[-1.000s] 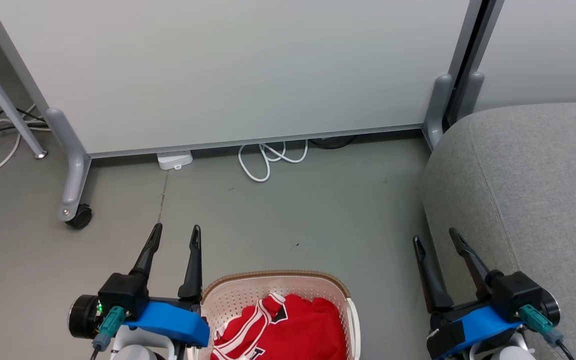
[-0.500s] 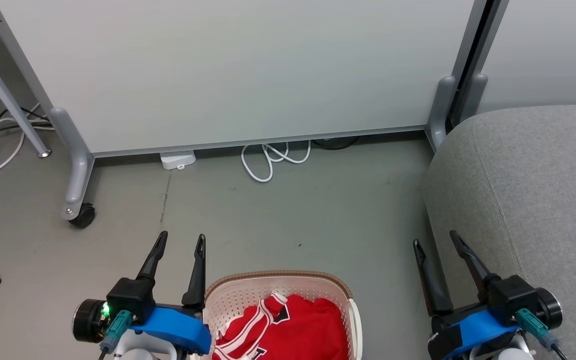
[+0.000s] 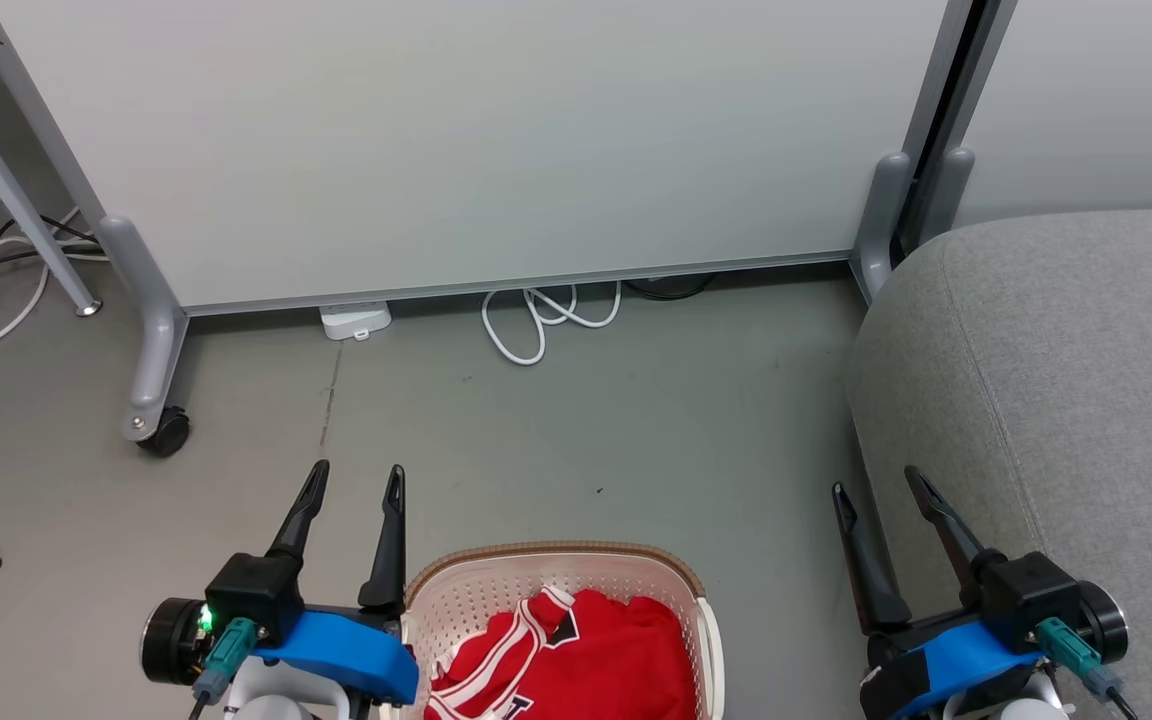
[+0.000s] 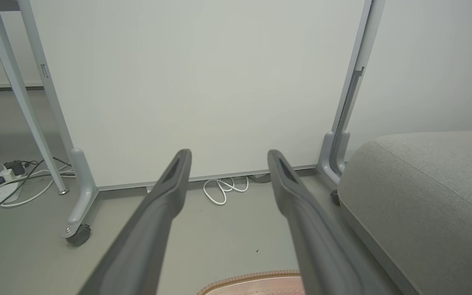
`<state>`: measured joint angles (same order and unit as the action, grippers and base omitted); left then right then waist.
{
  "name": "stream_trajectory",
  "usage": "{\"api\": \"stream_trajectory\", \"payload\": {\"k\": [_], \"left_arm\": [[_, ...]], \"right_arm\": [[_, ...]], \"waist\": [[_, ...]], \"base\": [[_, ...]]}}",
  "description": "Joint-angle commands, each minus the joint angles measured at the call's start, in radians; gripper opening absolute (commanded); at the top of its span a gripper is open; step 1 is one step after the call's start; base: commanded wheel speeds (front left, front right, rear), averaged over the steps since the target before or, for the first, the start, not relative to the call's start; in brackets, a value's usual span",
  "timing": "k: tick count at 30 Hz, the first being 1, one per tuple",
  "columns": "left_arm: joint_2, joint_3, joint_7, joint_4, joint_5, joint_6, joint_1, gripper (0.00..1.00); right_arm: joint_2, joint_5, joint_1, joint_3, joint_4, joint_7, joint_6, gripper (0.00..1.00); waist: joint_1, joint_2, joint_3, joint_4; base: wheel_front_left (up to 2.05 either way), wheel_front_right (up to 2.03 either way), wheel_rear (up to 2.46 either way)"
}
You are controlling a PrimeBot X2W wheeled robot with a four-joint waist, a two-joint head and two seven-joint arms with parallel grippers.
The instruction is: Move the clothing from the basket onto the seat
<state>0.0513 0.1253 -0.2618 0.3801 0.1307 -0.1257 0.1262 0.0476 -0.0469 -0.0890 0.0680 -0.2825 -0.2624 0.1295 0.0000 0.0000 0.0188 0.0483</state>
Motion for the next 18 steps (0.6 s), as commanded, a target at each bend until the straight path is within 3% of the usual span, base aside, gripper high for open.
{"api": "stream_trajectory", "payload": {"k": [1,5,10,18], "left_arm": [[-0.001,0.001,-0.005,0.003,0.004,-0.006,0.011,1.00],[0.000,0.036,-0.005,0.023,-0.007,-0.007,0.048,1.00],[0.044,0.118,-0.005,0.075,0.016,-0.005,0.117,1.00],[0.106,0.250,-0.004,0.190,0.077,-0.005,0.260,1.00]], "right_arm": [[0.005,-0.002,-0.001,0.000,-0.001,-0.004,0.002,1.00],[0.005,0.007,-0.014,-0.004,0.005,-0.004,0.002,1.00],[0.004,0.027,-0.044,-0.019,0.017,-0.004,0.002,1.00],[0.004,0.055,-0.137,-0.030,0.059,-0.004,0.001,1.00]], "waist": [[0.0000,0.0000,0.002,0.000],[0.0000,0.0000,0.014,0.000],[0.0000,0.0000,0.053,-0.017],[0.0000,0.0000,0.190,-0.072]], "base": [[0.00,0.00,0.00],[0.00,0.00,0.00],[0.00,0.00,0.00],[0.00,0.00,0.00]]}}
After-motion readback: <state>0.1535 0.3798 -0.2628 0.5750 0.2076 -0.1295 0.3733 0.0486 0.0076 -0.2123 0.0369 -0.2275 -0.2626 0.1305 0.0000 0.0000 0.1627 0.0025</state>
